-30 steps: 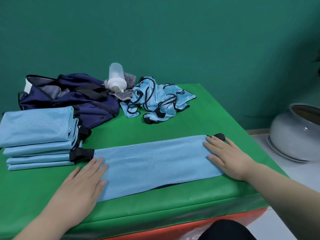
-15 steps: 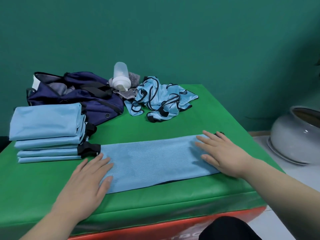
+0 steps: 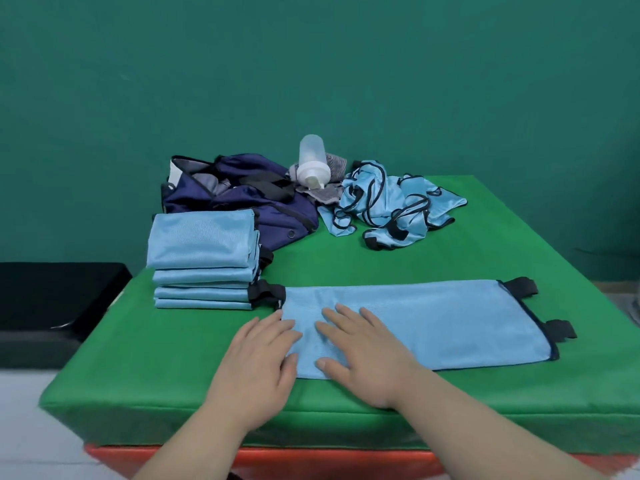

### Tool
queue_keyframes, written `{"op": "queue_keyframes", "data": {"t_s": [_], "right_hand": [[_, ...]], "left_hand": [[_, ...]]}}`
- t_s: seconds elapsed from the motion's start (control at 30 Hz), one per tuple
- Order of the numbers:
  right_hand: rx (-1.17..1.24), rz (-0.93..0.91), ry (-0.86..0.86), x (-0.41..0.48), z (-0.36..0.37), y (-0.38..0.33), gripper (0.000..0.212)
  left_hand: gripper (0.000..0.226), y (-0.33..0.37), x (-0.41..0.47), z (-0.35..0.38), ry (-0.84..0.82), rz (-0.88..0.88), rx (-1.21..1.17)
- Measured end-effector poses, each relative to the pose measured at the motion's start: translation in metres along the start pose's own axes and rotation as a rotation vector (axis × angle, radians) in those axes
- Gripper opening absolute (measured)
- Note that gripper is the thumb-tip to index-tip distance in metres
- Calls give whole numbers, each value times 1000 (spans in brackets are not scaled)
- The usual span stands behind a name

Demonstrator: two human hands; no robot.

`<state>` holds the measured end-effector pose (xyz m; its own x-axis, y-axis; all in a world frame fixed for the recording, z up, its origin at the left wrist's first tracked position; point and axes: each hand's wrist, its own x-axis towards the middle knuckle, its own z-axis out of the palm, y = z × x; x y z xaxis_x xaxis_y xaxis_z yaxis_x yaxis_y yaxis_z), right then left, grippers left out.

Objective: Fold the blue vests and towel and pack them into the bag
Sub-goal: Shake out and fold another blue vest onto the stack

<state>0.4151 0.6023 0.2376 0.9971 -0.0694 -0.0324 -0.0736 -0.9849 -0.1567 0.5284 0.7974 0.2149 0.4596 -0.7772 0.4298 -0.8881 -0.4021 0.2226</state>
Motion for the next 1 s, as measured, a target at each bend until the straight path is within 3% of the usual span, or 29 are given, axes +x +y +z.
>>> {"op": "queue_keyframes", "data": {"t_s": [0.17, 0.33, 0.5, 0.8, 1.0], "right_hand": [[12, 8, 11, 1, 3, -2, 67], [15, 2, 16, 2, 6, 0, 68], [11, 0, 8, 2, 6, -1, 73], [57, -2, 22, 0, 6, 0, 70], [67, 1, 21, -1, 4, -1, 64]], "left_hand": [[35, -9, -13, -10, -128, 118, -91], [61, -15, -12, -14, -201, -9, -119], [69, -19, -9, -14, -221, -48, -174], [32, -22, -8, -15, -141, 44, -108], [54, -21, -4, -14, -115, 101, -27]]}}
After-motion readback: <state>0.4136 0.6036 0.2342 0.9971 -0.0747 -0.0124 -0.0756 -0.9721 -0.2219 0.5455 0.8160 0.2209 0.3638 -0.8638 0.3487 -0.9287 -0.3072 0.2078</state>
